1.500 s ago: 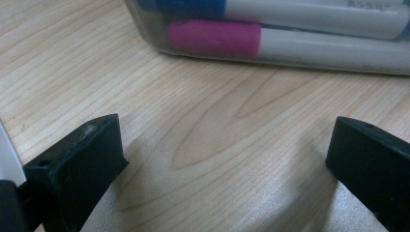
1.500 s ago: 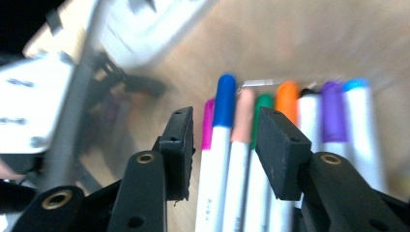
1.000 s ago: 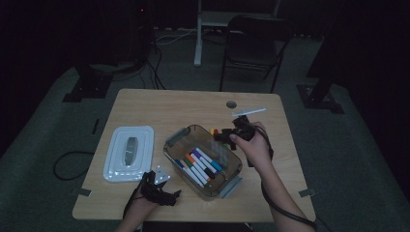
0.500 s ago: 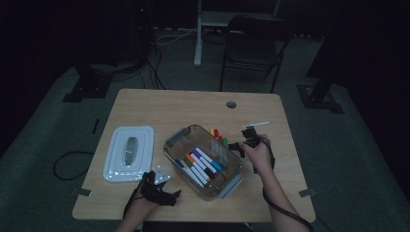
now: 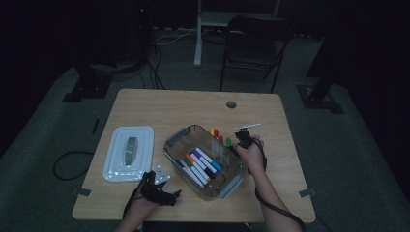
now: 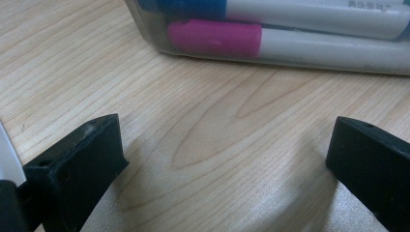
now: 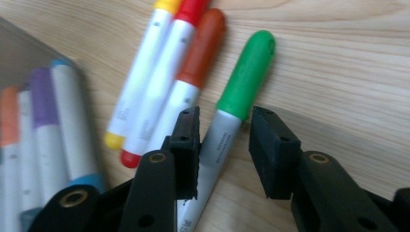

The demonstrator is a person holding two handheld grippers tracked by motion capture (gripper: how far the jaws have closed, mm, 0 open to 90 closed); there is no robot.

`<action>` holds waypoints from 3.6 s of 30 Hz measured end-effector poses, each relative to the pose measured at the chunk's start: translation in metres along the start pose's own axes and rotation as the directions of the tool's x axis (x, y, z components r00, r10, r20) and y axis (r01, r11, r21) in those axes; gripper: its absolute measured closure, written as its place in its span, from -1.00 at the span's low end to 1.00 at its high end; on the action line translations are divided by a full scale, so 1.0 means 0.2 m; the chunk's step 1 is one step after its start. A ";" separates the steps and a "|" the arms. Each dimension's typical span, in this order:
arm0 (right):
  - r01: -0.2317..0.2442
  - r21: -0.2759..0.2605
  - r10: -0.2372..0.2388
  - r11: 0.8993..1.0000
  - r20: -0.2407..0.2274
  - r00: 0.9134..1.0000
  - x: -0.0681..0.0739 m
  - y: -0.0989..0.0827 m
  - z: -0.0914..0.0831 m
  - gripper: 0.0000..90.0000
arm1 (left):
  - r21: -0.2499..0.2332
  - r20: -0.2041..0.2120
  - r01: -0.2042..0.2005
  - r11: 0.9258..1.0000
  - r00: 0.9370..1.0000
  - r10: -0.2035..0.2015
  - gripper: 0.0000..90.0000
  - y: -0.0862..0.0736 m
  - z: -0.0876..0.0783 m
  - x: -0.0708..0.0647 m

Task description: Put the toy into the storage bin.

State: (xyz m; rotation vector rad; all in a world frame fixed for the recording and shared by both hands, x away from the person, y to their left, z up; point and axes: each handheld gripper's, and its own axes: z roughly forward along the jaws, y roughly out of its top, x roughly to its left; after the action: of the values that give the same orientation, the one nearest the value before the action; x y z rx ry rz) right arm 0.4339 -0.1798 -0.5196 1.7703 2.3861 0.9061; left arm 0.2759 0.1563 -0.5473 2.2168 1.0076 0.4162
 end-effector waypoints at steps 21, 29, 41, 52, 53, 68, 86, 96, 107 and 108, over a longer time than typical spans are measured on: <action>-0.035 -0.109 0.031 0.993 -0.032 0.999 -0.05 0.02 -0.36 0.70 | 0.000 0.000 0.000 1.000 1.000 0.000 -0.99 0.00 0.00 0.00; 0.046 -0.227 -0.075 0.973 -0.123 0.990 0.13 0.08 -0.61 0.70 | -0.003 -0.001 0.002 1.000 1.000 -0.002 -0.99 0.00 0.00 0.00; 0.192 -0.210 -0.242 0.959 -0.245 0.939 0.49 0.10 -0.59 0.70 | -0.001 0.001 0.002 1.000 1.000 -0.002 -0.99 0.00 0.00 0.00; 0.281 -0.107 -0.301 0.954 -0.317 0.899 0.73 0.09 -0.37 0.70 | -0.001 0.001 0.002 1.000 1.000 -0.002 -0.99 0.00 0.00 0.00; 0.293 -0.093 -0.307 0.952 -0.314 0.899 0.74 0.08 -0.35 0.70 | 0.000 0.002 0.001 1.000 1.000 -0.001 -0.99 0.00 0.00 0.00; 0.363 0.128 -0.319 0.923 -0.276 0.907 0.83 0.03 -0.05 0.70 | -0.003 -0.001 0.002 1.000 1.000 -0.002 -0.99 0.00 0.00 0.00; 0.350 0.179 -0.306 0.920 -0.231 0.923 0.81 0.03 0.02 0.55 | -0.002 -0.001 0.001 1.000 1.000 -0.001 -0.99 0.00 0.00 0.00; 0.308 -0.027 -0.302 0.951 -0.288 0.909 0.69 0.08 -0.30 0.43 | 0.000 0.000 0.001 1.000 1.000 -0.001 -0.99 0.00 0.00 0.00; 0.147 -0.181 -0.181 0.972 -0.190 0.965 0.28 0.09 -0.52 0.31 | -0.003 -0.001 0.001 1.000 1.000 -0.001 -0.99 0.00 0.00 0.00; 0.135 -0.178 -0.166 0.975 -0.173 0.971 0.24 0.09 -0.52 0.30 | -0.003 -0.001 0.001 1.000 1.000 -0.001 -0.99 0.00 0.00 0.00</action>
State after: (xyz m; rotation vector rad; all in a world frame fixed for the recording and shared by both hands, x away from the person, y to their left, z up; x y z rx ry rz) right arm 0.3961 -0.1789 -0.4109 1.4835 2.4298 1.2581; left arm 0.2760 0.1561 -0.5474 2.2135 1.0080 0.4186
